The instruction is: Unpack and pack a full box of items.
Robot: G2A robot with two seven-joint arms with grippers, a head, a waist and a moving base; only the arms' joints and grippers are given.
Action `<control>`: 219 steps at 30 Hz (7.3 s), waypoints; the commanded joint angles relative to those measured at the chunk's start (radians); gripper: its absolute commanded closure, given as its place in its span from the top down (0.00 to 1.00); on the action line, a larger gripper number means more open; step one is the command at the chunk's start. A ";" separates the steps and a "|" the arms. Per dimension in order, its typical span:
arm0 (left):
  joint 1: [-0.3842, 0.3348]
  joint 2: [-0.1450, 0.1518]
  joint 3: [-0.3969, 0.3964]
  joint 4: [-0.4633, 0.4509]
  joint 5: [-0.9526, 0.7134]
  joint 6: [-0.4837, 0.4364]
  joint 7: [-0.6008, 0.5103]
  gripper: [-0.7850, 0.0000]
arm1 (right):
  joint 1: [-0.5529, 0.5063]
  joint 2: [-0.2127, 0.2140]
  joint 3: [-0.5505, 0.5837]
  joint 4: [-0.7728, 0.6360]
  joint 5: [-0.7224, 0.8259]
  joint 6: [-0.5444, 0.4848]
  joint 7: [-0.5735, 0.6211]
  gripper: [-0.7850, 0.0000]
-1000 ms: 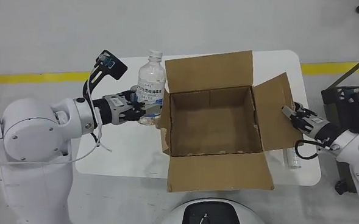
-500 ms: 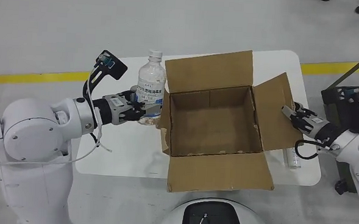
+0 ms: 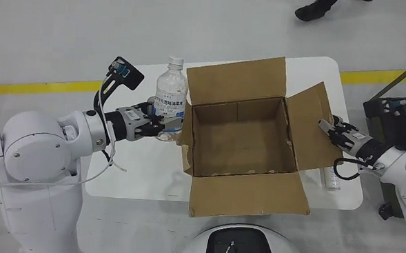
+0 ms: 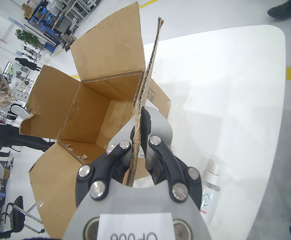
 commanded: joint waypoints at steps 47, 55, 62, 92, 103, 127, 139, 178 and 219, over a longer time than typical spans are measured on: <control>0.016 0.042 0.039 0.041 -0.058 -0.041 0.075 1.00 | -0.004 -0.001 0.006 -0.009 0.012 0.005 -0.030 1.00; 0.025 0.063 0.037 -0.014 0.007 -0.115 0.060 1.00 | -0.035 0.006 0.072 -0.143 -0.155 -0.096 -0.132 1.00; 0.073 0.082 0.058 -0.060 0.198 -0.188 0.070 1.00 | -0.037 0.015 0.008 -0.202 -0.259 -0.256 -0.078 1.00; 0.172 0.108 0.052 -0.084 0.341 -0.167 0.169 1.00 | 0.361 -0.011 -0.470 0.039 -0.352 -0.161 0.217 1.00; 0.190 0.116 0.034 -0.092 0.344 -0.150 0.182 1.00 | 0.699 -0.108 -0.854 0.407 -0.379 -0.085 0.291 1.00; 0.190 0.116 0.034 -0.092 0.344 -0.150 0.182 1.00 | 0.880 -0.240 -1.043 0.746 -0.267 -0.035 0.272 0.00; 0.190 0.116 0.034 -0.092 0.344 -0.150 0.182 1.00 | 0.807 -0.238 -0.896 0.680 -0.017 0.050 0.132 0.00; 0.190 0.116 0.034 -0.092 0.344 -0.150 0.182 1.00 | 0.881 -0.366 -1.015 0.912 -0.017 0.108 0.047 0.92; 0.199 0.116 0.036 -0.093 0.347 -0.149 0.204 1.00 | -0.295 -0.106 0.604 -0.291 -0.191 -0.194 0.357 0.00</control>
